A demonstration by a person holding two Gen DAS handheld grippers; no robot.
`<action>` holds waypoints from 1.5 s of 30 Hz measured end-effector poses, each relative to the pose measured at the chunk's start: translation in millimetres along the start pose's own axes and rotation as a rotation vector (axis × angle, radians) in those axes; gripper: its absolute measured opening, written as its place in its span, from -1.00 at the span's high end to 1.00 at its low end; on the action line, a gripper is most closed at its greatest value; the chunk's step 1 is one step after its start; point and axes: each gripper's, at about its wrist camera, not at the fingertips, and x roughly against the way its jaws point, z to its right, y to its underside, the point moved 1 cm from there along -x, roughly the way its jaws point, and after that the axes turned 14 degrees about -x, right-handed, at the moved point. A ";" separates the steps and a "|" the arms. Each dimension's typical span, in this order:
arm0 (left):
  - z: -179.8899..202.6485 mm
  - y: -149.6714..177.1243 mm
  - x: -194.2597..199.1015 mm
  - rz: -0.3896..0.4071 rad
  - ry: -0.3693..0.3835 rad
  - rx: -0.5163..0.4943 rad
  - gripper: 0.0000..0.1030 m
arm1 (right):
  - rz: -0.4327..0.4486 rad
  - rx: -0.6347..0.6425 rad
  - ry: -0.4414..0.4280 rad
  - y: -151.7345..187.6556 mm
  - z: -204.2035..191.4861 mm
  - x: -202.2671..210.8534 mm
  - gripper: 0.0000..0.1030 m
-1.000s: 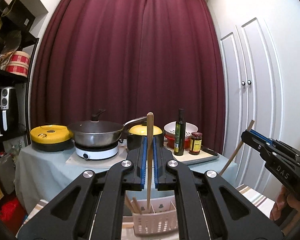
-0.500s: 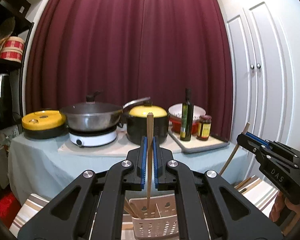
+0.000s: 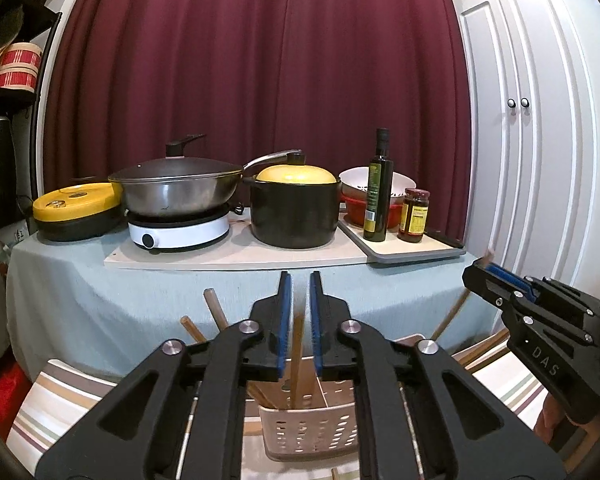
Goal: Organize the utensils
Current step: 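Open both grippers to release the chopsticks into the holder, then lower the right gripper and close it on another chopstick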
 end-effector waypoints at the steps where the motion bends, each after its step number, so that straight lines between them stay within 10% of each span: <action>1: -0.6 0.1 1.5 0.003 -0.002 -0.001 0.57 | 0.005 0.001 0.003 -0.6 -0.3 1.9 0.57; 15: -1.8 20.6 72.9 0.009 -0.041 -0.024 0.42 | 0.048 0.004 0.041 9.0 -5.1 68.6 0.32; 45: 3.8 158.3 188.4 -0.220 -0.164 -0.037 0.42 | -0.241 -0.022 0.050 179.5 -34.8 131.2 0.32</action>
